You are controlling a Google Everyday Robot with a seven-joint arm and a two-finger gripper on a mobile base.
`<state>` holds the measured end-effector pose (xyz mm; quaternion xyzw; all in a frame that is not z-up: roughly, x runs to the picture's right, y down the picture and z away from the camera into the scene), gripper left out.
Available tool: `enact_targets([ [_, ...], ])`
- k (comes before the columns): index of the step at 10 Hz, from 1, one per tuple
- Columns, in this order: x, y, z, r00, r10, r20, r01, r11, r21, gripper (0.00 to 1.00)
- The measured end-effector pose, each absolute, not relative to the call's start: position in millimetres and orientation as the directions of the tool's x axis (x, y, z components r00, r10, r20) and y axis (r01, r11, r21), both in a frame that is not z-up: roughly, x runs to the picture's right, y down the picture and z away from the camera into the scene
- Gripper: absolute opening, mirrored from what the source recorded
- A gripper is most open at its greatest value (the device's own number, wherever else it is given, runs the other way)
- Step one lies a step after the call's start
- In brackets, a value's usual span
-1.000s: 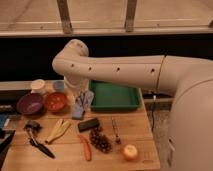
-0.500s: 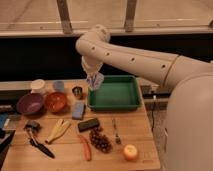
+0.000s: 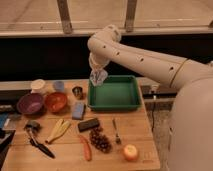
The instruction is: Place towel in tray
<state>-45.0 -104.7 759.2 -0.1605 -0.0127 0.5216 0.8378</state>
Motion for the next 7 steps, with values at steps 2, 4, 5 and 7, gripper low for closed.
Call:
enact_targets([
  [2, -43.9, -103.7, 763.4, 0.443, 0.879, -0.177, -0.881, 0.391, -0.266, 0.0],
  [4, -13.8, -89.3, 785.9, 0.361, 0.897, -0.256, -0.925, 0.308, -0.224, 0.0],
  [5, 4.8, -77.3, 797.2, 0.318, 0.902, -0.292, -0.942, 0.266, -0.204, 0.0],
  [7, 25.8, -50.2, 826.4, 0.249, 0.9, -0.357, -0.964, 0.195, -0.181, 0.0],
])
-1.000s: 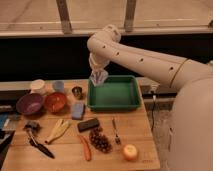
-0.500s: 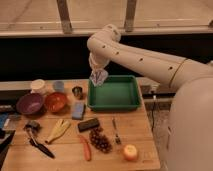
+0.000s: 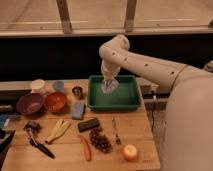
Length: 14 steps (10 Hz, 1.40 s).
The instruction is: Place towel in tray
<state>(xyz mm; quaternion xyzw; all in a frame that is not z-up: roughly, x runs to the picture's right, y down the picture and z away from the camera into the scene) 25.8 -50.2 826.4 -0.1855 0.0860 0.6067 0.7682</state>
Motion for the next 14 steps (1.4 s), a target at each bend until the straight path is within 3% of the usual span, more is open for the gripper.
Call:
enact_targets([
  [3, 36.1, -12.3, 867.9, 0.173, 0.887, -0.427, -0.976, 0.096, -0.196, 0.0],
  [7, 22.7, 13.8, 894.5, 0.271, 0.86, -0.433, -0.909, 0.081, -0.408, 0.02],
  [8, 13.6, 12.0, 895.8, 0.325, 0.85, -0.414, -0.884, 0.117, -0.453, 0.08],
  [10, -2.1, 9.9, 891.5, 0.413, 0.827, -0.381, -0.839, 0.183, -0.513, 0.31],
  [14, -2.2, 13.6, 883.7, 0.42, 0.823, -0.382, -0.829, 0.176, -0.531, 0.68],
])
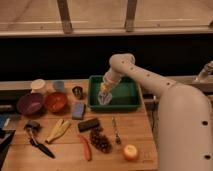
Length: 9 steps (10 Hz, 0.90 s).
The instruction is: Place towel in tray
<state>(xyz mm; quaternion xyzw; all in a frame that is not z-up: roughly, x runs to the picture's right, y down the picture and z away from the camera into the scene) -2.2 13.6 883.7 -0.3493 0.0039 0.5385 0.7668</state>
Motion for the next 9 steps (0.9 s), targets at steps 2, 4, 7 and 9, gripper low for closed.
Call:
enact_targets([
  [2, -2.3, 13.1, 882.4, 0.421, 0.823, -0.381, -0.828, 0.178, -0.532, 0.75],
  [4, -2.9, 13.4, 882.4, 0.422, 0.823, -0.381, -0.828, 0.178, -0.532, 0.75],
  [7, -2.9, 13.5, 882.4, 0.422, 0.823, -0.381, -0.828, 0.178, -0.532, 0.75],
  [9, -3.4, 13.6, 882.5, 0.422, 0.822, -0.381, -0.828, 0.178, -0.532, 0.75],
])
